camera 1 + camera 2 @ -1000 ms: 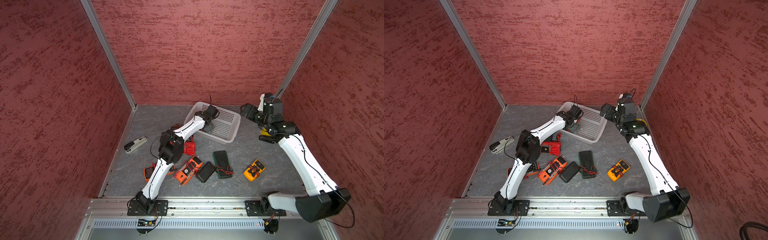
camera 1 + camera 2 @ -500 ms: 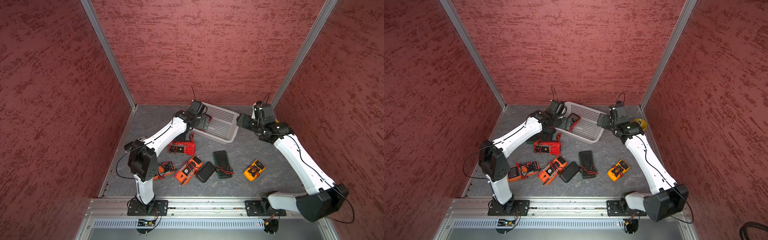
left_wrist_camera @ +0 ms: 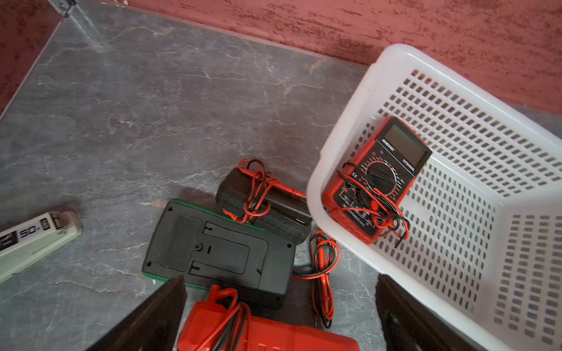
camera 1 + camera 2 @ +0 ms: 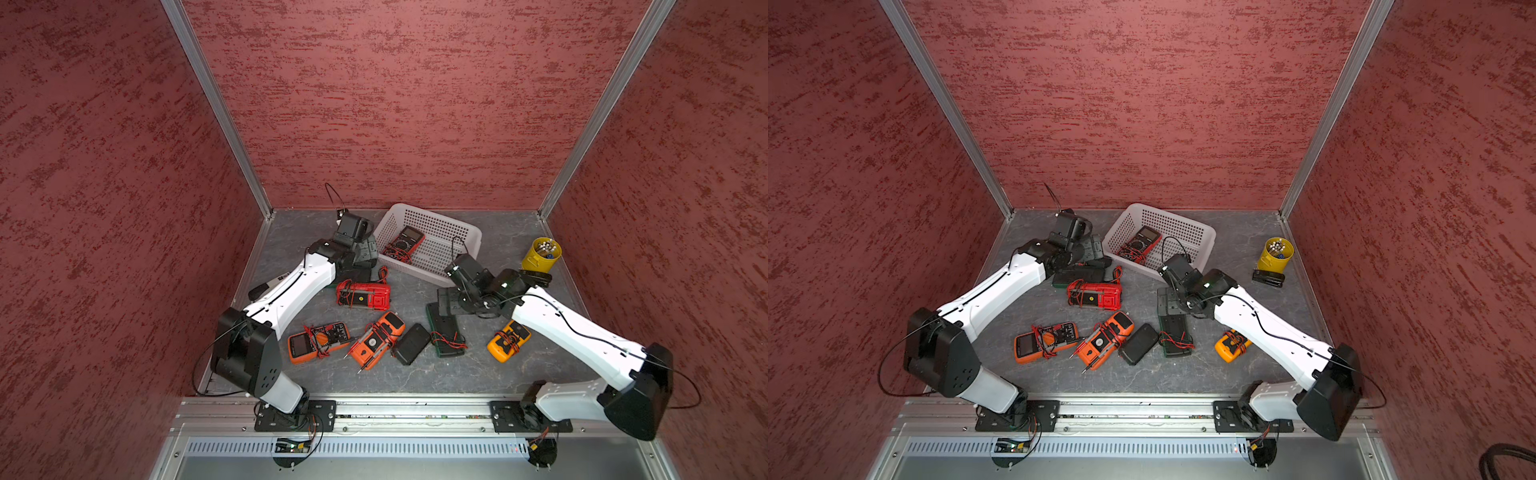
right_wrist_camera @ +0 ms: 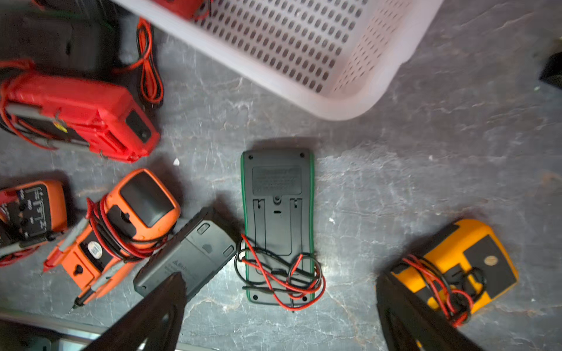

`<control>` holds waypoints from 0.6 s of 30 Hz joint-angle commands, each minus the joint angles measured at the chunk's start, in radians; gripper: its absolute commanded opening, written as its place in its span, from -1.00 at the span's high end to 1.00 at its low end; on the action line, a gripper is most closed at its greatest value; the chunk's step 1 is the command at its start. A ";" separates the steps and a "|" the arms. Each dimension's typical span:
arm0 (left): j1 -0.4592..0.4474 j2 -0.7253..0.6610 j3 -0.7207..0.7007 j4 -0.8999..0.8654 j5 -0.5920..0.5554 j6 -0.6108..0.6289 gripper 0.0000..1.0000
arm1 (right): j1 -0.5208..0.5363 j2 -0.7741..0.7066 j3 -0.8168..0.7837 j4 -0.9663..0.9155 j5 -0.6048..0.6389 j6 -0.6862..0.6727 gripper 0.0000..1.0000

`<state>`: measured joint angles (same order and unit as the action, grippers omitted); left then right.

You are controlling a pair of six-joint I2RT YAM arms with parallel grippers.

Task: Put the multimeter into the basket
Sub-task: Pick up the multimeter from the center of the board.

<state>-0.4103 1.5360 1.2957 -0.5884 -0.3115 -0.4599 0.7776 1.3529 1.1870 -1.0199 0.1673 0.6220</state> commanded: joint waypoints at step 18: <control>0.146 -0.076 -0.134 0.128 0.124 -0.094 -1.00 | -0.035 0.306 -0.092 0.225 -0.124 0.018 -0.98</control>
<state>-0.2775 1.4769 1.1721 -0.4919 -0.2222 -0.5461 0.7578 1.6379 1.0790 -0.8330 0.0280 0.6464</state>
